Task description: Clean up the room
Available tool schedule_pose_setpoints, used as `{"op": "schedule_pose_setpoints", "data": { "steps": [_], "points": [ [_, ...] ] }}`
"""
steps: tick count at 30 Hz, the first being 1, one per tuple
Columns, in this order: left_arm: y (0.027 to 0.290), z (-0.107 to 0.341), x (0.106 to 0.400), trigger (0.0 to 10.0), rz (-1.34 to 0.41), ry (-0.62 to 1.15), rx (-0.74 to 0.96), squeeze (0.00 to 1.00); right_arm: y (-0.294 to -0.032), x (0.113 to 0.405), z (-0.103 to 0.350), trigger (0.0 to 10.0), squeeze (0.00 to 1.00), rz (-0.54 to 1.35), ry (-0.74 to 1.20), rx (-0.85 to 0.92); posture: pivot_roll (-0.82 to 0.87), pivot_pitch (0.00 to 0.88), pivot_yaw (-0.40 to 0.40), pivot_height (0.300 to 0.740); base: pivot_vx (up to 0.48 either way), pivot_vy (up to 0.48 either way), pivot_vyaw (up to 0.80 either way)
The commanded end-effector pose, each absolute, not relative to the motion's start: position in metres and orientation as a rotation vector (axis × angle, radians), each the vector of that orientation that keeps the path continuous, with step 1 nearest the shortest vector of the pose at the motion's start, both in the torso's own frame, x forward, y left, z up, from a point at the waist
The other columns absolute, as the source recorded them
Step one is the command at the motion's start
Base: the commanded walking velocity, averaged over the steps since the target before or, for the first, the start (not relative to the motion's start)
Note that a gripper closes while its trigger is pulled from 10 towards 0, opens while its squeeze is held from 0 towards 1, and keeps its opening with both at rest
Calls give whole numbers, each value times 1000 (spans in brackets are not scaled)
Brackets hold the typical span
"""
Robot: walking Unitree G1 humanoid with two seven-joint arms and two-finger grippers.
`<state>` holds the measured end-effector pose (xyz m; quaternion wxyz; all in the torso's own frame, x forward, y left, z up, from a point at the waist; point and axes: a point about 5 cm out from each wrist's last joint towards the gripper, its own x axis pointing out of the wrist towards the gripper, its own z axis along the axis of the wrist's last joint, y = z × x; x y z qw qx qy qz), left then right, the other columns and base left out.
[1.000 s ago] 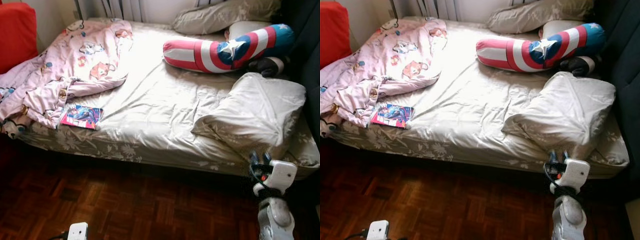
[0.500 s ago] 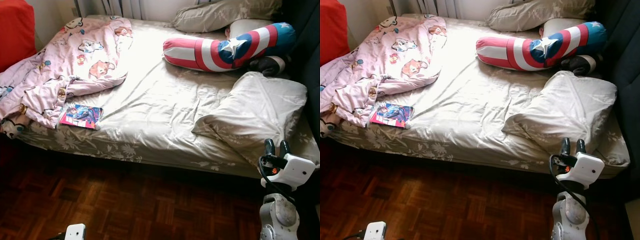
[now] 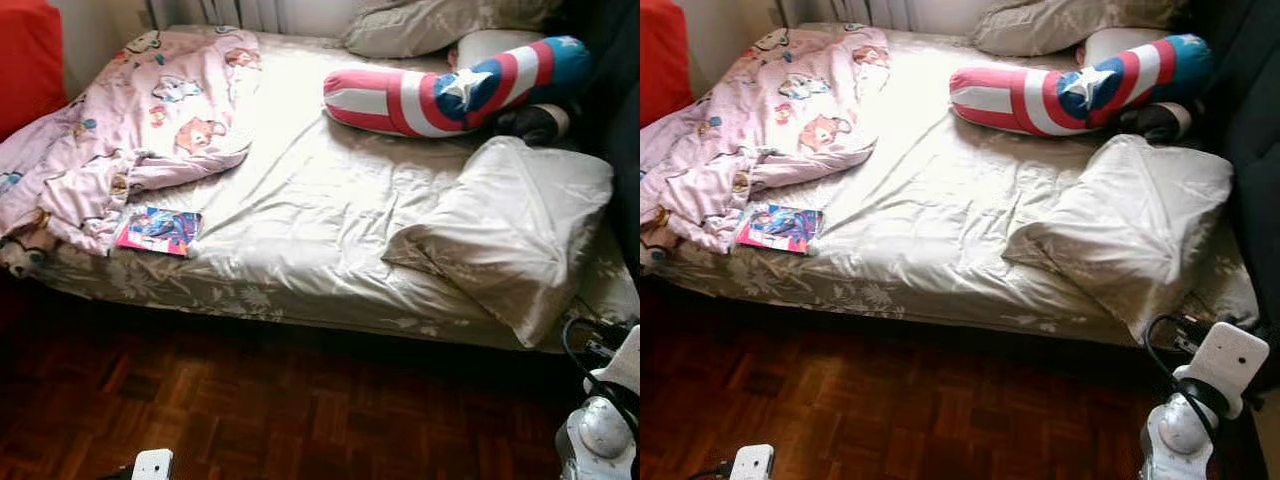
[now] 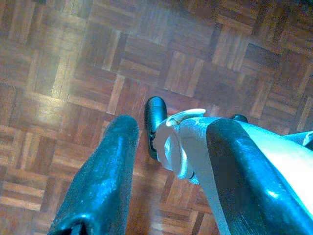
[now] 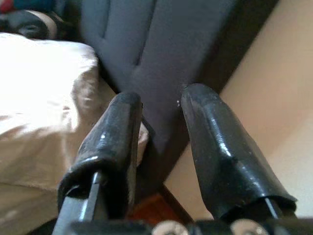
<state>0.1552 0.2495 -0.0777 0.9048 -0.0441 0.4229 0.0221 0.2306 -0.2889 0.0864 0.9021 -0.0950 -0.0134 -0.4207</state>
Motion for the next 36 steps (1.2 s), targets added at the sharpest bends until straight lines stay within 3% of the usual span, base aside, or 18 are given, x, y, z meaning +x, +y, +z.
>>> {"op": "schedule_pose_setpoints", "data": {
  "steps": [1, 9, 36],
  "points": [
    [250, -82, 144, 10000, 44, 917, -86, 0, -292, 227, 92, 10000, 0, -914, -34, -228, 38, 180, -41, 740, 0, 0, 0],
    [251, -82, 145, 10000, 36, 915, -84, 0, -302, 217, 91, 10000, 0, -1095, 78, -389, 35, 189, -32, 740, 0, 0, 0],
    [252, -81, 147, 10000, 22, 913, -70, 0, -296, 220, 93, 10000, 0, -1070, 115, -511, 38, 194, -18, 740, 0, 0, 0]
  ]
}}
